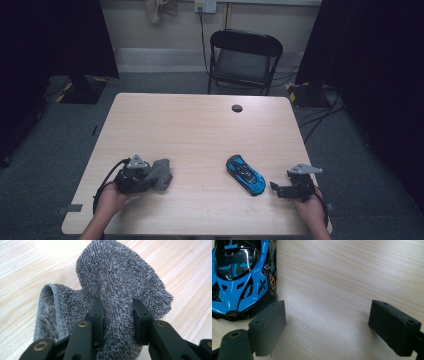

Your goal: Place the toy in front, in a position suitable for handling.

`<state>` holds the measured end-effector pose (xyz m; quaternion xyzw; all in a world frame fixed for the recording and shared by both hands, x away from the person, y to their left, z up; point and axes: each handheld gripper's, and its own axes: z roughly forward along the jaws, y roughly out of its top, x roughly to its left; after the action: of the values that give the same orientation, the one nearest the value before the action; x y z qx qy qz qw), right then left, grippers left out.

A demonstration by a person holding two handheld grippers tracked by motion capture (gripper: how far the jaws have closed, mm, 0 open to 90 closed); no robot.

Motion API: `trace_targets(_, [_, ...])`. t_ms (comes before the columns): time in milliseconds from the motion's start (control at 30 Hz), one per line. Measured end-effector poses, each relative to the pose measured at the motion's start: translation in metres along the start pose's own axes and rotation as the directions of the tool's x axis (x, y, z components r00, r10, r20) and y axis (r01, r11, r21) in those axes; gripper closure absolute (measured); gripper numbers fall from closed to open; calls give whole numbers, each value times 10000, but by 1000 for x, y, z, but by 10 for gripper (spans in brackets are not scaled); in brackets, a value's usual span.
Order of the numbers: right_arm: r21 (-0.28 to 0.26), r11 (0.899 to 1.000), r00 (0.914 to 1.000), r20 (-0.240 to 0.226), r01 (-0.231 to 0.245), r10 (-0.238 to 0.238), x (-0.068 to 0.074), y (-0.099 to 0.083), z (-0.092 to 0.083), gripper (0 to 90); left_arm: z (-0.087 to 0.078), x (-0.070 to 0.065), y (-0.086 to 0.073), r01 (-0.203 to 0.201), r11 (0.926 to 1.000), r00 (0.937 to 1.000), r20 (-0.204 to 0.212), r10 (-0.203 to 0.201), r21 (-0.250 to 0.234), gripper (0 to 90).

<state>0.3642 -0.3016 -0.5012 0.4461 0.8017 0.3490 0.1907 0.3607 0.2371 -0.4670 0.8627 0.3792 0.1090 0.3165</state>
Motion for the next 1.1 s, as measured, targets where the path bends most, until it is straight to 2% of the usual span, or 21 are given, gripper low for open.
trace_targets(33, [1,10000,10000,-1,-2,2,0,0,0,137,0,-1,0,-163,9999,9999,26,163,-6,660])
trace_targets(167, [0,10000,10000,1,0,0,0,0,0,137,1,-1,-3,-69,9999,9999,148,71,-117,615])
trace_targets(267, [0,10000,10000,0,-2,2,0,0,0,137,1,-1,-3,-74,9999,9999,97,75,-149,497])
trace_targets(300, [-2,10000,10000,4,-8,8,0,0,0,137,1,-2,-3,-5,9999,9999,145,7,-158,497])
trace_targets(333, [-5,10000,10000,6,-15,15,0,0,0,137,1,-4,-2,-36,9997,9999,94,38,-226,382])
trace_targets(367, [-6,10000,10000,9,-23,23,0,0,0,137,0,-7,0,-221,9993,9997,134,225,-301,339])
trace_targets(400, [-6,10000,10000,9,-23,23,0,0,0,137,0,-7,0,-221,9993,9997,134,225,-301,320])
trace_targets(533, [-3,10000,10000,10,-16,16,0,0,0,137,-2,-10,3,-502,9973,9985,171,512,-541,287])
trace_targets(567, [2,10000,10000,25,-35,35,0,0,0,137,-3,-11,5,-827,9941,9963,173,841,-704,252])
trace_targets(600, [2,10000,10000,25,-35,35,0,0,0,137,-3,-11,5,-827,9941,9963,173,841,-704,251])
trace_targets(633, [5,10000,10000,48,-54,54,1,0,0,137,-3,-12,5,-994,9923,9945,248,1015,-738,251])
trace_targets(667, [-1,10000,10000,56,-59,59,1,0,0,136,-3,-14,5,-1204,9896,9920,294,1230,-784,252])
trace_targets(700, [1,9999,9999,84,-112,112,1,0,0,136,-4,-17,5,-1621,9830,9857,316,1653,-862,247])
trace_targets(767, [28,9999,9999,99,-132,132,2,0,-1,138,-3,-19,5,-1676,9818,9846,346,1713,-894,236])
trace_targets(833, [198,9997,9998,126,-166,163,3,2,-1,145,-1,-20,5,-1866,9778,9802,493,1918,-955,233])
trace_targets(967, [311,9991,9994,-156,-291,296,5,8,-4,162,3,-16,3,-2002,9756,9779,429,2046,-907,223])
trace_targets(1067, [213,9995,9994,-232,-236,241,7,14,-7,159,2,-13,3,-1993,9757,9783,388,2034,-916,219])
trace_targets(1100, [31,9997,9990,-373,-263,263,9,19,-11,151,-1,-9,4,-2164,9715,9748,341,2205,-965,220])
